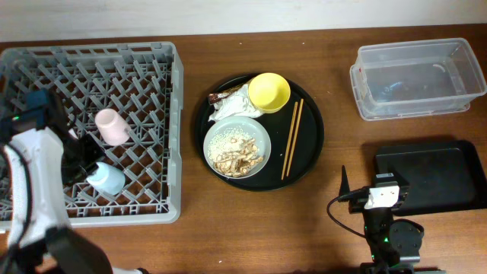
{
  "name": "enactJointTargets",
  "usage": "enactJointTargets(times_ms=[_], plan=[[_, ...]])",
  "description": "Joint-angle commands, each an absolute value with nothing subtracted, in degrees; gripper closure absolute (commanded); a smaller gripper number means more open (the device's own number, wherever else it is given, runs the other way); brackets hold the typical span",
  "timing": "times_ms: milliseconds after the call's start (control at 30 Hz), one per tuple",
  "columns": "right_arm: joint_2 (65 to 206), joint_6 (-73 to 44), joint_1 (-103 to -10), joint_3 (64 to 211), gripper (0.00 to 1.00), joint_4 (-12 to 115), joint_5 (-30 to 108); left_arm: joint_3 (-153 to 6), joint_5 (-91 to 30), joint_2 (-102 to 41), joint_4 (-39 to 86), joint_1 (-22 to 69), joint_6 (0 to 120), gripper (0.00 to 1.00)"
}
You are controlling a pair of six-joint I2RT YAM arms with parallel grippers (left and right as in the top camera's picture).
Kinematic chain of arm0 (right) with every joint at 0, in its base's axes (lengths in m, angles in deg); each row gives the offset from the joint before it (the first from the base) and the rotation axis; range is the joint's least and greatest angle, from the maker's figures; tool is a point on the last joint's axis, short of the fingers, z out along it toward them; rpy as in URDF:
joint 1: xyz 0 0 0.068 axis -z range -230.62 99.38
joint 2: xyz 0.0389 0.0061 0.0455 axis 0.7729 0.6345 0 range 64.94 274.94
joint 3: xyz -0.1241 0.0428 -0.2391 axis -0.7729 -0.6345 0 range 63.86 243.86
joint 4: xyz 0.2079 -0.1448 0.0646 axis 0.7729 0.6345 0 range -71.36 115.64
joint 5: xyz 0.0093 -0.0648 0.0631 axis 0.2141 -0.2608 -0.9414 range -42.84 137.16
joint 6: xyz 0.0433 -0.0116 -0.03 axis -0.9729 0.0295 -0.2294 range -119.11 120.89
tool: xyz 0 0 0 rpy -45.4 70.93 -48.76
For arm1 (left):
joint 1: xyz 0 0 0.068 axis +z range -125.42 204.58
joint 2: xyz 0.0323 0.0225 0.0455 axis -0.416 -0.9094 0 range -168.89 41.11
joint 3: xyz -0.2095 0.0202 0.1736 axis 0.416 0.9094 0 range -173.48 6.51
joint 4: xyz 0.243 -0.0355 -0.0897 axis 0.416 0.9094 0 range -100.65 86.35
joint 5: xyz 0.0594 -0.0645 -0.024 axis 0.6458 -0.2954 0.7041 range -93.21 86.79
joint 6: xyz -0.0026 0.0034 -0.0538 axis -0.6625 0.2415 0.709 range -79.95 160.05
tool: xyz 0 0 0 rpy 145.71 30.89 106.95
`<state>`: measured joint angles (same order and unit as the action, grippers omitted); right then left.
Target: Sort waste into correct bins and load items into the dishwasher rack
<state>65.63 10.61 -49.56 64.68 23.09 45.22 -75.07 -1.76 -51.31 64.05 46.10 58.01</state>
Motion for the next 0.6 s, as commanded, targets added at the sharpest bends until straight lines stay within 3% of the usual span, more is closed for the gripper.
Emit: enactJointTargets(times_ms=[0, 33, 67, 267, 467, 533, 567], plan=[[65.34, 10.94, -49.86, 64.18, 0.02, 23.15, 45.73, -77.95, -15.72, -41.21, 63.54, 46.32, 58.4, 0.54], [65.34, 10.94, -49.86, 64.18, 0.02, 23.15, 45.71, -77.93, -17.36, -40.08, 63.57, 46.32, 58.4, 0.34], [65.34, 10.96, -49.86, 64.18, 0.02, 23.15, 45.73, -77.93, -19.07, -38.9, 63.57, 46.25, 57.61, 0.28], [65.34, 10.96, -49.86, 64.18, 0.02, 23.15, 45.73, -77.91, -32.18, -37.82, 63.68, 37.51, 42.18, 0.27], [65.34, 10.96, -49.86, 64.18, 0.02, 23.15, 45.73, -77.91, -25.3, -38.59, 55.98, 17.18, 42.16, 0.26], [65.34, 10.96, -49.86, 64.18, 0.02, 23.15, 45.73, -77.91, -19.77, -39.51, 51.28, 11.76, 42.4, 0.14], [65.34, 10.96, -49.86, 64.18, 0.01, 23.15, 45.73, -77.91, -17.19, -40.23, 48.88, 9.77, 42.81, 0.13]])
